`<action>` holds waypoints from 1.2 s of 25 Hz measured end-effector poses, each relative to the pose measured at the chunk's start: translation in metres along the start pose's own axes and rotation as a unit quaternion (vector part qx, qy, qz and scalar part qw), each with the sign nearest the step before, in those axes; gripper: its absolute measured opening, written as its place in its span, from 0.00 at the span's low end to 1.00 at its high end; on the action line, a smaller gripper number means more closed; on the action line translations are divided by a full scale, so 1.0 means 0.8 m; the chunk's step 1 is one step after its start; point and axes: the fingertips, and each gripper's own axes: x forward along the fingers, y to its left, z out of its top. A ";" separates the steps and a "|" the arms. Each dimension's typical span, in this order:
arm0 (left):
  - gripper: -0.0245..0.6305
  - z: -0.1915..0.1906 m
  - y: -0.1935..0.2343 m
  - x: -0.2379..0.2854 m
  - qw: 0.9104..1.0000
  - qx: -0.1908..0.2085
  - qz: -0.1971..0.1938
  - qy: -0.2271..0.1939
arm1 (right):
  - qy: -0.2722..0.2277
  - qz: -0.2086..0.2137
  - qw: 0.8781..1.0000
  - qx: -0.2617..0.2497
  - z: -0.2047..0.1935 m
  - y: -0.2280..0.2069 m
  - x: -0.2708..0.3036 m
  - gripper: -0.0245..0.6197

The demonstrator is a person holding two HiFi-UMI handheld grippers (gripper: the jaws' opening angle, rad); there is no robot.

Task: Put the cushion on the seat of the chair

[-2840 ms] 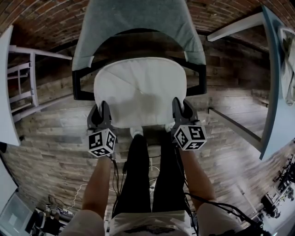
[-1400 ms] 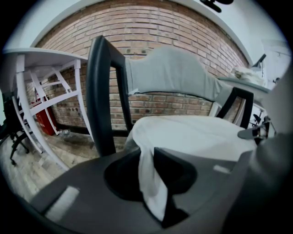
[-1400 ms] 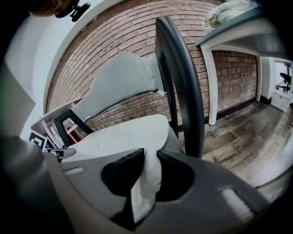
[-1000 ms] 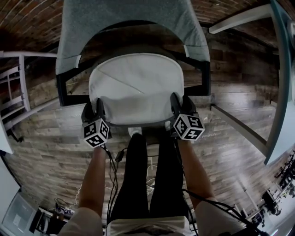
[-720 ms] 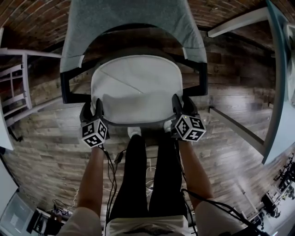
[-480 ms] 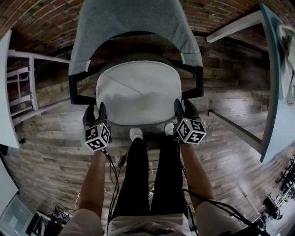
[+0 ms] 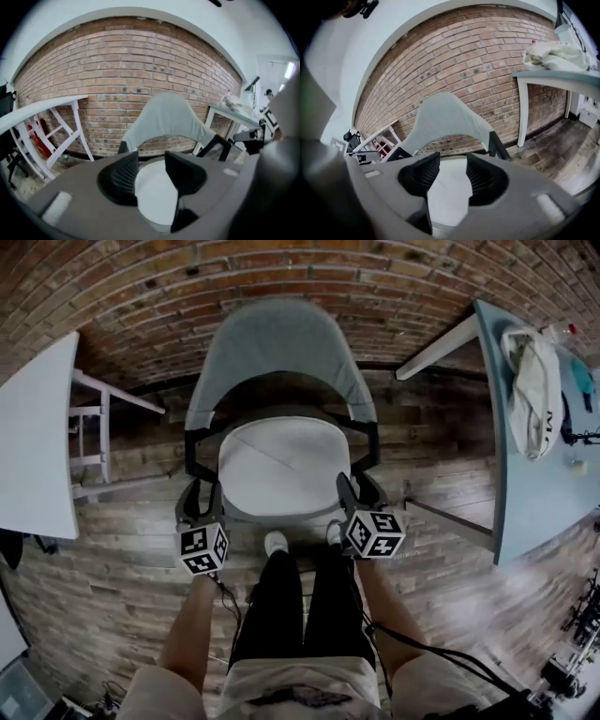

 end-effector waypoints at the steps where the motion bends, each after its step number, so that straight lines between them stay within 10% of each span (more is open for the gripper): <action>1: 0.28 0.021 -0.005 -0.016 1.000 0.006 -0.004 -0.005 | -0.004 0.006 1.000 -0.011 0.022 0.016 -0.014 0.31; 14: 0.25 0.258 -0.070 -0.191 0.992 0.047 -0.052 -0.109 | -0.124 0.067 0.986 -0.086 0.243 0.181 -0.198 0.15; 30: 0.02 0.337 -0.128 -0.286 0.982 0.061 -0.082 -0.158 | -0.172 0.088 0.976 -0.105 0.302 0.246 -0.293 0.04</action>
